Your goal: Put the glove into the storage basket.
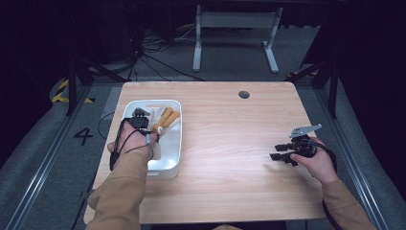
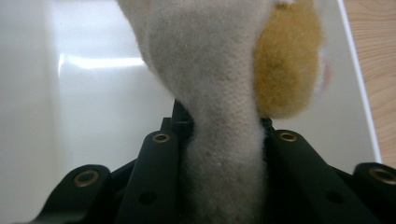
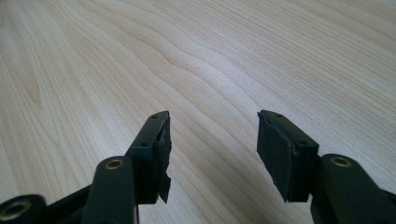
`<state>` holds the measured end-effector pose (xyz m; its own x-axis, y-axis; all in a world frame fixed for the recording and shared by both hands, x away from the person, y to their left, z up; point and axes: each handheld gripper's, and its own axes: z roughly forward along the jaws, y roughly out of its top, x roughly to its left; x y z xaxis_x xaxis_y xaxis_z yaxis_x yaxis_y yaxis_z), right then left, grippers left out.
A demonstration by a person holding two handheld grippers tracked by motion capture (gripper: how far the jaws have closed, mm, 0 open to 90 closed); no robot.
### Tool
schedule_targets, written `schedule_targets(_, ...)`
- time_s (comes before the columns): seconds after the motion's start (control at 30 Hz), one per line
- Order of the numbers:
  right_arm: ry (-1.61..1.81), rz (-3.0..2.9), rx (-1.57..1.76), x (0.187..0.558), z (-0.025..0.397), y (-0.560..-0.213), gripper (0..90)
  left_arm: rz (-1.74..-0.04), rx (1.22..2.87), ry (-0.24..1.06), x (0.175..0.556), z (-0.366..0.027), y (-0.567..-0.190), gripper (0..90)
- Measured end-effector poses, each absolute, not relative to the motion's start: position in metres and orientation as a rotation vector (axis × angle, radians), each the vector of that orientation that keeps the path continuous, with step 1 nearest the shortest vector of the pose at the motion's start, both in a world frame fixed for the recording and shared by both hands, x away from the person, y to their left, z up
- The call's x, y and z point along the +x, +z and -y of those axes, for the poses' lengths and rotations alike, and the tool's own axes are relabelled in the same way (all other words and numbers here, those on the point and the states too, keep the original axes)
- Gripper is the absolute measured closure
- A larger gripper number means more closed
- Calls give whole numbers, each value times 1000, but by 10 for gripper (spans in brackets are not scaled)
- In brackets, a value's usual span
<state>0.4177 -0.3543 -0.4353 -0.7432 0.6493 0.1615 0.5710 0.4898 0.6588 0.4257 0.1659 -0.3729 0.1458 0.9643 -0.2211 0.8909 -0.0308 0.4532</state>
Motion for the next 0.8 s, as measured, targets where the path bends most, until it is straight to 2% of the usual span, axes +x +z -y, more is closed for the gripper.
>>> schedule_targets(0.8,1095,-2615,1092,418,357,-438,454,-1934,1882,120,447,-166,-404,726)
